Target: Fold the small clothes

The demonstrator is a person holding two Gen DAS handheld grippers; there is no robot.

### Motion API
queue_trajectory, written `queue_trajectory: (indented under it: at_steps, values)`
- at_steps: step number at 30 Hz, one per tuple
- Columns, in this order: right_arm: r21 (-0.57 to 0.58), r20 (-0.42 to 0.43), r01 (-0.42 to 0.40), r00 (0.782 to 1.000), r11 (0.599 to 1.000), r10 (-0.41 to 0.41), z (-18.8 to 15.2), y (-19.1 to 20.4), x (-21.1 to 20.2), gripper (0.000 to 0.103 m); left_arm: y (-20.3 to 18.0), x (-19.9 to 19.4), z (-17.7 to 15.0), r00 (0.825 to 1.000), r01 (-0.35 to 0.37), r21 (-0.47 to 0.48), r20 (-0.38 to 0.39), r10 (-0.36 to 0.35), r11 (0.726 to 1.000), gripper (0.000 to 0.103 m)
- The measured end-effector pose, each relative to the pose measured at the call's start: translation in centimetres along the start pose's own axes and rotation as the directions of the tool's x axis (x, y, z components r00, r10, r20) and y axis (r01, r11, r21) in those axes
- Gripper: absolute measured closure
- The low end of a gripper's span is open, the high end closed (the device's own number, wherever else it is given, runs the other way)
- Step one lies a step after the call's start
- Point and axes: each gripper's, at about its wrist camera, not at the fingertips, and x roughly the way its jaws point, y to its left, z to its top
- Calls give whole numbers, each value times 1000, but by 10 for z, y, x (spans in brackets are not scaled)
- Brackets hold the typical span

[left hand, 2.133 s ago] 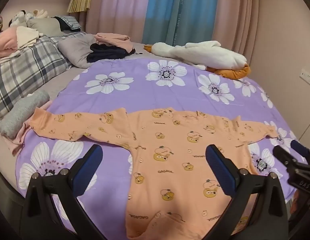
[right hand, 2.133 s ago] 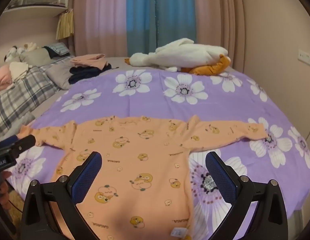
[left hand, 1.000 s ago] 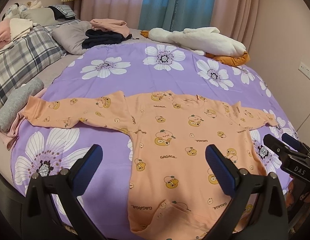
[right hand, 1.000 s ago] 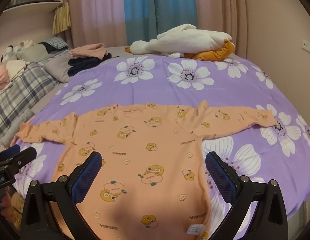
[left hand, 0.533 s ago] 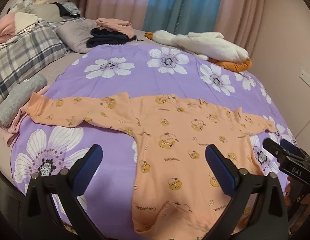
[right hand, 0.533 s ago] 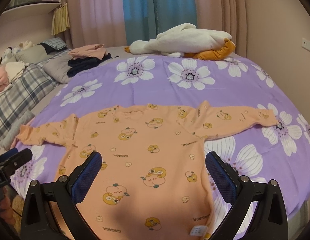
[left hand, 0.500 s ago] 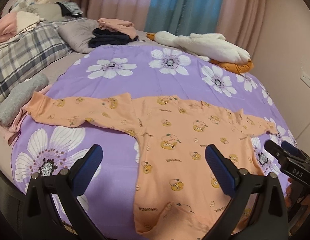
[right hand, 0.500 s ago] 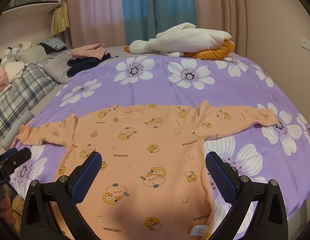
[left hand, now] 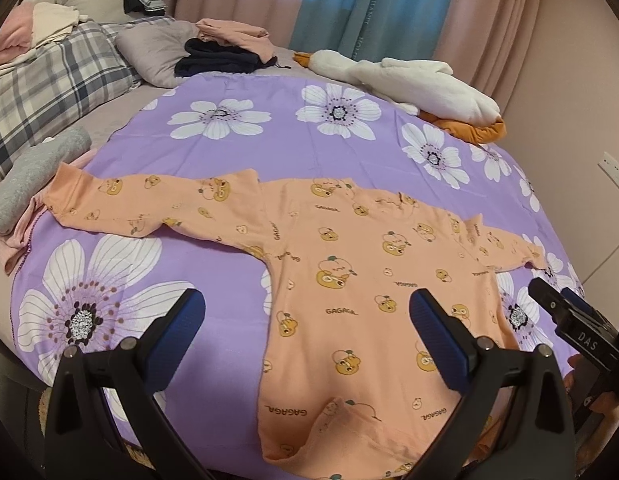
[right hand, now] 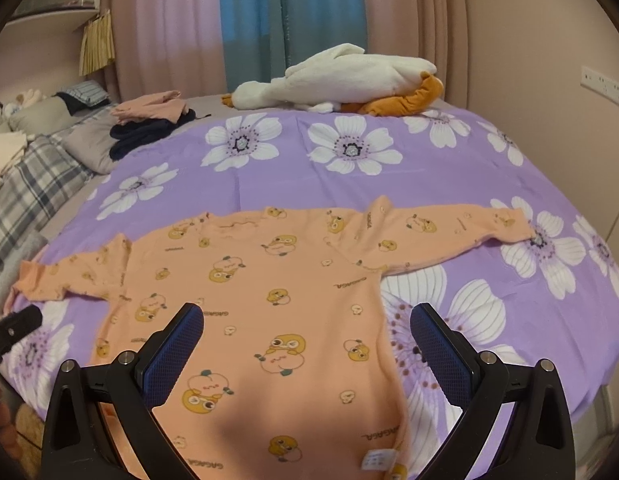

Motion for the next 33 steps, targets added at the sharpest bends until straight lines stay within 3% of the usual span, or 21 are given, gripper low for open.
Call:
queue_trajectory:
  at_steps: [21,26,33]
  values:
    - [30,-7,-59,998,998,59,-3,-4,-1,1,-17,0,-5,1000,22,29,-12,-21,999,1]
    - [16,38,-47,998,999,47,-3,-4,-9,1,-22,3,-7,999,31,36,-28,-30,999,1]
    - [13,37,-72,997,997,71,-4,-3,-10,1,-29,1,-8,999,44,46,-27,-43,998,1]
